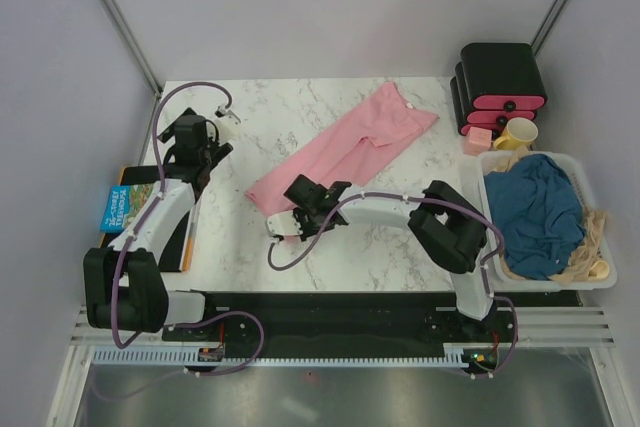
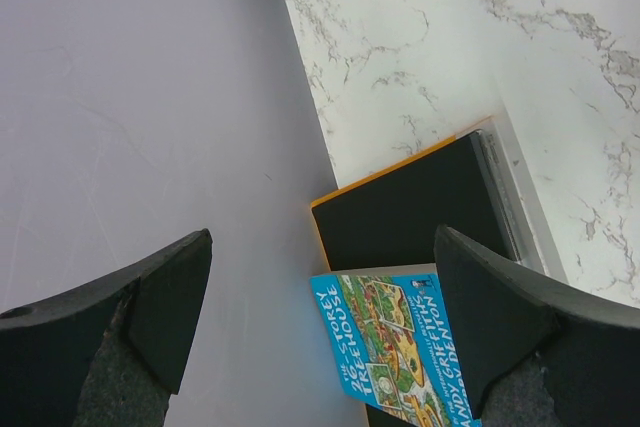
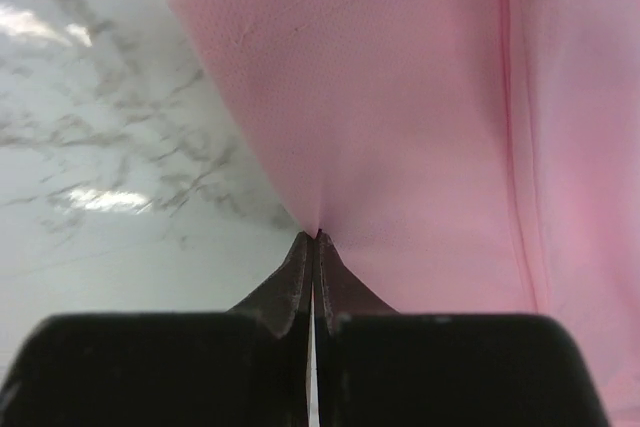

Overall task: Fold and stack the t-shirts
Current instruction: Rotate the tshirt 90 degrees

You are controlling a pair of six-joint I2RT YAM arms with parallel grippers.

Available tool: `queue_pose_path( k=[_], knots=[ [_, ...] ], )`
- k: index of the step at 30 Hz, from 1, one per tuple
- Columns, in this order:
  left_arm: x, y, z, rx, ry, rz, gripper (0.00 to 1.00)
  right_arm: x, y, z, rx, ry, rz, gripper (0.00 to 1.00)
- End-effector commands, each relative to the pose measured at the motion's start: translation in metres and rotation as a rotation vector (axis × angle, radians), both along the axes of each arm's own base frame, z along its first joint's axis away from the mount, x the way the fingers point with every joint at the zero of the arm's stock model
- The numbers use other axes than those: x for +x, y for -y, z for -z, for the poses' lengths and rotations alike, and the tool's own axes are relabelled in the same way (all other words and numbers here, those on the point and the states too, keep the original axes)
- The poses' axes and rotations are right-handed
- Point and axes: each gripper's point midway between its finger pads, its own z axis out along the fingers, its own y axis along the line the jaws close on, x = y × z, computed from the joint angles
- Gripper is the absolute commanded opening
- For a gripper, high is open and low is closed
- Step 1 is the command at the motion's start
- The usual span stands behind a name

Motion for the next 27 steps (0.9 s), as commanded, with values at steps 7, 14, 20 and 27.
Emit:
queue_pose_path(
  k=[7,14,20,27],
  knots=[
    [0.029,0.008,-0.02,-0.018,0.073,0.056,1.0,-0.067,0.078,-0.02,-0.095,-0.141,0.012,0.0],
    [0.038,0.015,-0.023,-0.032,0.07,0.083,1.0,-0.099,0.119,-0.01,-0.139,-0.212,0.049,0.0],
    [0.045,0.03,-0.032,-0.039,0.077,0.126,1.0,-0.118,0.139,-0.005,-0.163,-0.262,0.063,0.0],
    [0.038,0.081,-0.017,-0.118,0.002,0.311,1.0,-0.115,0.148,-0.017,-0.149,-0.233,0.104,0.53]
  ],
)
